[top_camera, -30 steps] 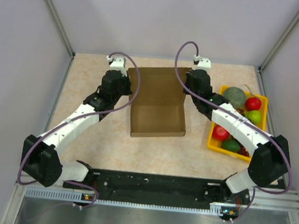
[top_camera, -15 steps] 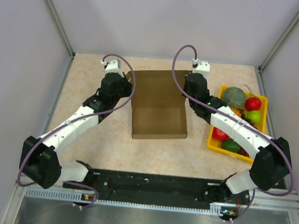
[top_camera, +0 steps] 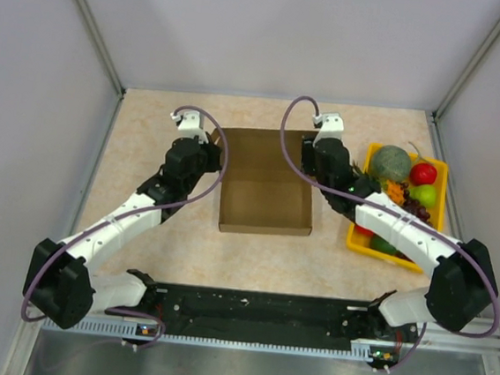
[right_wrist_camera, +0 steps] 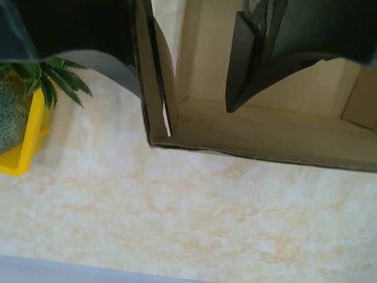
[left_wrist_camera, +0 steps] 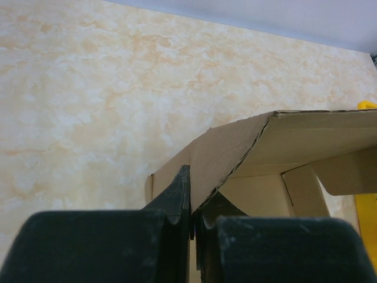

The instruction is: Fold the paper box

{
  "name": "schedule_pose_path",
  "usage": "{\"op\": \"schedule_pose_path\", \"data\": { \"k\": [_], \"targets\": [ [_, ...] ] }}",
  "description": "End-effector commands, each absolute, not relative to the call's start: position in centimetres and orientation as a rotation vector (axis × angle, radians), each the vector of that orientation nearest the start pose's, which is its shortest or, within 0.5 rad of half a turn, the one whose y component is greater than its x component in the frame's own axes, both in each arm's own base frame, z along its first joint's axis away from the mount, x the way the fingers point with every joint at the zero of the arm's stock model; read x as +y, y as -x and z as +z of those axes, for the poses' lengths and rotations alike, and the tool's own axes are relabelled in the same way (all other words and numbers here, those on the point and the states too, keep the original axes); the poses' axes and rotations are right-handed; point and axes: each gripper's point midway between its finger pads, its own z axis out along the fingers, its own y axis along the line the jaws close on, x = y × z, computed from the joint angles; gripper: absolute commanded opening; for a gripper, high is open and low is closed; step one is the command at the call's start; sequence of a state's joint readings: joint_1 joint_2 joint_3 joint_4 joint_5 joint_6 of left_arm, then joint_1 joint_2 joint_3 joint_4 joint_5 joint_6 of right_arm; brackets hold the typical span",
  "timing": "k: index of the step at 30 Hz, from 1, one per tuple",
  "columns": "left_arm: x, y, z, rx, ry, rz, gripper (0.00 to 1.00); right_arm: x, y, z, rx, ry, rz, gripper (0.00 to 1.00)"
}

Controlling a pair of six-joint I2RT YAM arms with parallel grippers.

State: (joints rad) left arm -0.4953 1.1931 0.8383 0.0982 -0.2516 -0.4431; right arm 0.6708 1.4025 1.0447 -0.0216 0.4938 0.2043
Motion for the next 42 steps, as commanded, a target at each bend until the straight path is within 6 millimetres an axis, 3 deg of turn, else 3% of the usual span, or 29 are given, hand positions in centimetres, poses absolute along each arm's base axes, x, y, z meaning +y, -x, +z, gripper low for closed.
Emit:
{"op": "schedule_pose_path", "data": {
  "k": [1, 3, 4, 6, 8, 12, 19, 22, 30, 33, 35, 38, 39, 42],
  "targets": [
    [-17.2, -35.8, 23.0, 1.825, 0.06, -0.441, 0.0, 20.4, -38.0, 25.1, 1.795, 0.227, 0.202, 0.48],
    [-17.1, -35.8, 22.9, 1.829, 0.056, -0.432, 0.0, 20.4, -37.6, 26.5, 1.745, 0.246, 0.306, 0.52],
    [-17.0, -35.8, 22.9, 1.828, 0.051, -0.424, 0.0, 19.3, -37.8, 25.9, 1.744, 0.238, 0.322, 0.53],
    [-17.0, -35.8, 22.8, 1.831, 0.045, -0.418, 0.0, 19.9, -36.7, 27.5, 1.669, 0.311, 0.421, 0.57],
    [-17.0, -35.9, 23.0, 1.826, 0.037, -0.415, 0.0, 19.7, -36.2, 27.0, 1.661, 0.372, 0.466, 0.61],
    [-17.1, -35.9, 23.2, 1.828, 0.023, -0.411, 0.0, 18.8, -35.8, 27.6, 1.622, 0.423, 0.512, 0.61],
    [-17.3, -36.0, 23.2, 1.833, 0.012, -0.41, 0.0, 19.8, -35.7, 26.8, 1.661, 0.505, 0.573, 0.49],
    [-17.3, -36.0, 23.2, 1.835, 0.01, -0.415, 0.0, 18.6, -35.6, 26.6, 1.666, 0.433, 0.527, 0.47],
    [-17.2, -35.8, 24.0, 1.827, 0.073, -0.448, 0.06, 17.7, -36.0, 25.2, 1.678, 0.322, 0.473, 0.24],
    [-17.4, -35.4, 24.6, 1.828, 0.073, -0.478, 0.14, 17.9, -36.1, 25.0, 1.665, 0.313, 0.443, 0.12],
    [-17.4, -35.1, 25.2, 1.825, 0.067, -0.494, 0.28, 17.9, -36.0, 25.1, 1.656, 0.316, 0.412, 0.0],
    [-17.0, -34.7, 25.5, 1.851, 0.055, -0.55, 0.47, 17.7, -36.1, 25.1, 1.65, 0.332, 0.383, 0.0],
    [-17.6, -34.1, 25.2, 1.881, 0.02, -0.607, 0.49, 17.7, -36.1, 25.0, 1.65, 0.344, 0.373, 0.0],
    [-16.5, -34.1, 25.6, 1.912, 0.033, -0.657, 0.54, 18.0, -36.0, 25.2, 1.64, 0.373, 0.378, 0.0]
  ]
}}
